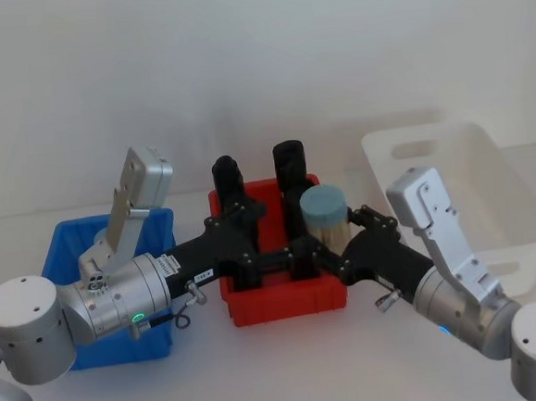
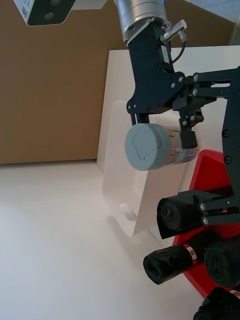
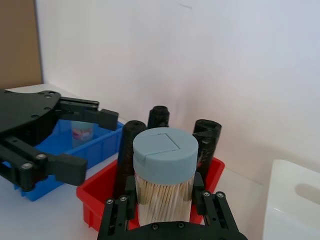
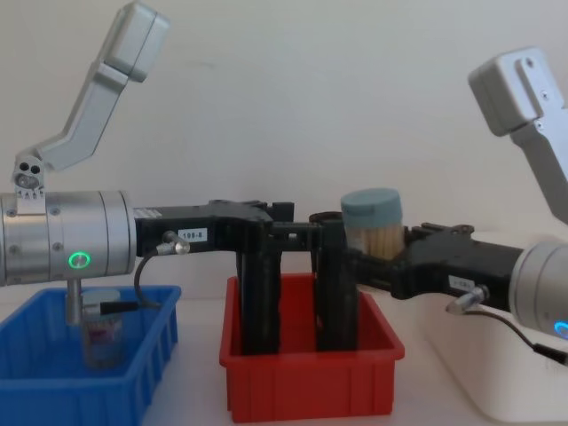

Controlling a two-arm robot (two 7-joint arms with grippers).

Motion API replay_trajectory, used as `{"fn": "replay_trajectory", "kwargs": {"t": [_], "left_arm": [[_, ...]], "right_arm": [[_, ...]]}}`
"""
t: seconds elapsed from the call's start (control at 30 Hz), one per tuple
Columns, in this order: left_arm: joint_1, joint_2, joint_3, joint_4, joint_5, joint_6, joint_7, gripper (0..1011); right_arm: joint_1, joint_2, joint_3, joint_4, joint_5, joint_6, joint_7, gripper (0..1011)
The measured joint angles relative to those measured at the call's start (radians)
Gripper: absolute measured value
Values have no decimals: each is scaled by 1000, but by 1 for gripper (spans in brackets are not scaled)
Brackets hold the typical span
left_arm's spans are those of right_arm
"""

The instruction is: Pick the cotton swabs from the blue box and place them into the white box.

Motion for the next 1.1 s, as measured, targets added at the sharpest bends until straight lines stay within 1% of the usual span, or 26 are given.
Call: {"fn": "replay_trajectory", "kwargs": {"t": [0.23,0.5,0.53,0.63,0.73,0.93,0.97,1.07,1.1], "left_arm": [[0,0,0,0,0,0,0,1000],[0,0,0,0,0,0,0,1000],[0,0,0,0,0,0,0,999],[0,0,0,0,0,0,0,1000],[0,0,0,0,0,0,0,1000],[0,0,0,0,0,0,0,1000],[0,0,0,0,0,0,0,1000],[0,0,0,0,0,0,0,1000],[0,0,0,0,0,0,0,1000]], "right_arm": [[-10,29,34,-16,26,12,-61,642],[-8,53,72,-11,49,27,-132,642],[-5,56,79,-6,52,31,-147,642],[1,60,89,6,57,37,-167,642],[17,63,102,32,64,46,-195,642],[39,64,116,77,71,54,-218,642],[42,64,118,83,72,54,-221,656],[55,63,124,110,76,56,-227,761],[57,63,125,114,77,56,-228,780]]}}
